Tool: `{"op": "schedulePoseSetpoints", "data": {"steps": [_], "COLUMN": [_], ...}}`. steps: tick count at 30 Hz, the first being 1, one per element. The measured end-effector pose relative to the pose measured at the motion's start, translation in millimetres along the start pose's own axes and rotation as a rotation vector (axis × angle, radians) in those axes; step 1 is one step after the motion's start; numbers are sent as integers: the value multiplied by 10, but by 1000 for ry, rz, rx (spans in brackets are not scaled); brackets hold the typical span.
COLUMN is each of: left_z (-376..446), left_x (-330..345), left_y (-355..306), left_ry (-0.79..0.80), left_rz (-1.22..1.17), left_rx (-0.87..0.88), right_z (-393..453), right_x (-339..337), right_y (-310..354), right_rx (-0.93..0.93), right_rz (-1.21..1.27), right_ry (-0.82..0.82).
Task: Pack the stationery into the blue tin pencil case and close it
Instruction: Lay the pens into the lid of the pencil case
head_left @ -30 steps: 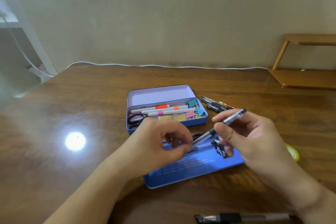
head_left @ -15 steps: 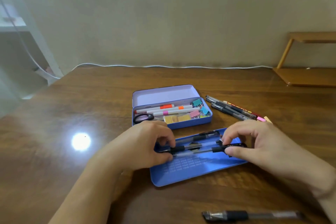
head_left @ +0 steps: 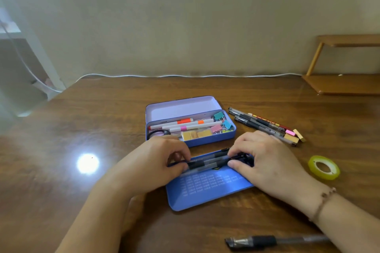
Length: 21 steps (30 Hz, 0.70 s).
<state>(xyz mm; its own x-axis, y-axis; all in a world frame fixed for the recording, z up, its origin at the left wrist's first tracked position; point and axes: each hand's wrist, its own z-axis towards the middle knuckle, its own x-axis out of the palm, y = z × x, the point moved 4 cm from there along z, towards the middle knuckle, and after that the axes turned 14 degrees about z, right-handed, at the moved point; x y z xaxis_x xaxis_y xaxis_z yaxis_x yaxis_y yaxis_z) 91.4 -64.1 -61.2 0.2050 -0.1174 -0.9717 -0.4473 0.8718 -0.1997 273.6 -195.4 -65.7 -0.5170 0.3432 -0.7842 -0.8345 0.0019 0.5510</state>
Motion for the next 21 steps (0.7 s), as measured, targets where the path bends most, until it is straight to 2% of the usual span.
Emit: {"op": "schedulePoseSetpoints", "data": {"steps": [6,11,21], "left_z": [19,22,52], "left_x": [48,58,87], "left_y": [-74,-115,-154], "left_ry": [1,-17,21], "left_rz": [63,109,-32], "left_rx": [47,56,94], "right_z": [43,18,33], "right_x": [48,62,37], "right_y": [-56,-103,-78], "right_rx": [54,91,105], "right_rz": [67,-62,-3], "right_ry": [-62,-95,-111]}}
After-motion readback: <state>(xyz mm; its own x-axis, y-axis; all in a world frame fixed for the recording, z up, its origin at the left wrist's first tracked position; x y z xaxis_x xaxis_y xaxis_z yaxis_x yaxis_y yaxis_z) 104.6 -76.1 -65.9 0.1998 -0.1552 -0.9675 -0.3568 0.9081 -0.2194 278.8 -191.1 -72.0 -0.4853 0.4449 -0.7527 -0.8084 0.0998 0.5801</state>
